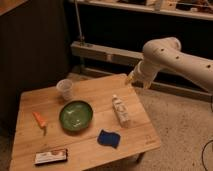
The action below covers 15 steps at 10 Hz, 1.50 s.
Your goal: Stand the bottle upright
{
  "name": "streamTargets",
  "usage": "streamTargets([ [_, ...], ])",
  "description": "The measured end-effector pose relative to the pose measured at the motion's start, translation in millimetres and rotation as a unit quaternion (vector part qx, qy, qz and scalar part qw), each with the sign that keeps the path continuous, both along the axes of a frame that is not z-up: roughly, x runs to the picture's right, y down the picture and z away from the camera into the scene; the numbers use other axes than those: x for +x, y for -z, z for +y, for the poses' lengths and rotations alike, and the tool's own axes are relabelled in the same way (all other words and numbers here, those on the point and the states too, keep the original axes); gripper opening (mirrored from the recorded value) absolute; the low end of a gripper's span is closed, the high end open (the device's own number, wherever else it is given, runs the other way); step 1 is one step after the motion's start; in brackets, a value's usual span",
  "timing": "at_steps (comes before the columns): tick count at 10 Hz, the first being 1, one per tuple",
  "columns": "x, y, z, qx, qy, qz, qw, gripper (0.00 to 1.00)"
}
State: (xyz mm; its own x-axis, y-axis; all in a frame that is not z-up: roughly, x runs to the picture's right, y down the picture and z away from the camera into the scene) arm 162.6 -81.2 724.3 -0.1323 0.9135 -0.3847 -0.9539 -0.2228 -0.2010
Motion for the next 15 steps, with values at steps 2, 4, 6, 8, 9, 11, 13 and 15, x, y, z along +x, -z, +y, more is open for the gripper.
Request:
streamTargets([
  [2, 8, -3.6, -26, 0.032, 0.022, -0.034, 0.9987, 0.65],
  [4, 12, -5.7, -41, 0.051, 0.036, -0.052, 0.9967, 0.65],
  [6, 12, -5.8, -41, 0.051, 0.037, -0.053, 0.9966, 0.65],
  [8, 12, -15.6, -42, 0.040, 0.041, -0.059, 0.9966, 0.65],
  [9, 3, -27.5, -41, 0.034, 0.042, -0.074, 0.9958, 0.65],
  [11, -5, -55.4, -25, 0.024, 0.029, -0.115, 0.9927, 0.65],
  [13, -9, -64.6, -12, 0.020, 0.021, -0.142, 0.9894, 0.65],
  [15, -8, -54.5, -7, 0.030, 0.023, -0.147, 0.9884, 0.65],
])
